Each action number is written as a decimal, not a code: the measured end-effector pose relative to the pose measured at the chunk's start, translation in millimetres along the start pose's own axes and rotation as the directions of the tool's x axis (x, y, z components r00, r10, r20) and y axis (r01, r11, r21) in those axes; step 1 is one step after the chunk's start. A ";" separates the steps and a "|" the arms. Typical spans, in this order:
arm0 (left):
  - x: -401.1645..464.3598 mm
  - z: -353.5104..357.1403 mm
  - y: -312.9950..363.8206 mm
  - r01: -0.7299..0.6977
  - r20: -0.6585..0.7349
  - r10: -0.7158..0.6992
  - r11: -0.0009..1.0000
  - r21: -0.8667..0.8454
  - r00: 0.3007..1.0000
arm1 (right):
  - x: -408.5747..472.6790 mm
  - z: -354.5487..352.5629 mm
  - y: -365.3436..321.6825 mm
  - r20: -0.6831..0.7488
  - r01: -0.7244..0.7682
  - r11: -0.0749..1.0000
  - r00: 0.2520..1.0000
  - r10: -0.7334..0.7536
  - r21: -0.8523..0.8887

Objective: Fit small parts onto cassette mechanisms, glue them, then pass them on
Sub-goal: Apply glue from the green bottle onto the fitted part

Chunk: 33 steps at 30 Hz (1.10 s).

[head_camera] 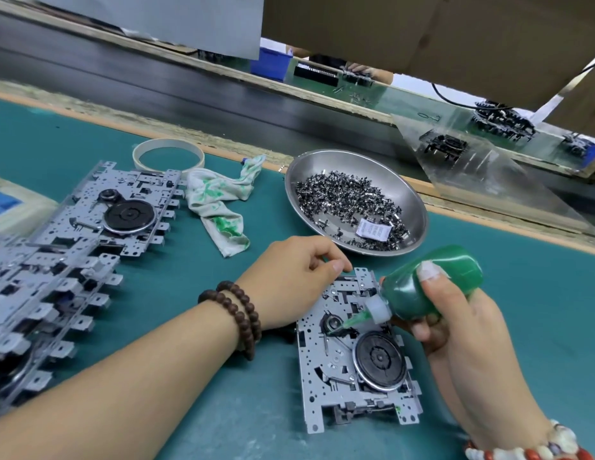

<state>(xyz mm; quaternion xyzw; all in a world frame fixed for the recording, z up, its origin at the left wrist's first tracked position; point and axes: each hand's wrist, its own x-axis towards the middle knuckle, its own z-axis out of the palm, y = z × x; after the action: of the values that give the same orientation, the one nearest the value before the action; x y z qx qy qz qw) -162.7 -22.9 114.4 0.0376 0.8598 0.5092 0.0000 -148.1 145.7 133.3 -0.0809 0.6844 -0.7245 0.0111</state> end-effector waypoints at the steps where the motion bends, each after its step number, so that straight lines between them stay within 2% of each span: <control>1: 0.3 -0.1 -0.2 -0.002 0.000 0.002 1.000 0.001 1.000 | -0.2 0.0 -0.1 -0.004 0.000 1.000 1.000 0.000 -0.004; 25: 1.1 0.9 -0.3 -0.005 -0.014 0.004 1.000 -0.013 1.000 | -0.8 -1.1 -0.4 0.053 0.035 0.993 0.998 -0.030 -0.112; 33: 0.5 0.8 0.0 -0.009 -0.021 0.009 1.000 -0.002 1.000 | -0.7 -1.4 0.9 0.062 0.021 0.998 0.998 -0.017 -0.054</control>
<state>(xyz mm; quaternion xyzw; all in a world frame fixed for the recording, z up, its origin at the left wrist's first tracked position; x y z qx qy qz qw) -163.2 -22.2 114.0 0.0362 0.8591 0.5103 -0.0113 -147.7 147.1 132.2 -0.1100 0.7026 -0.7027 0.0232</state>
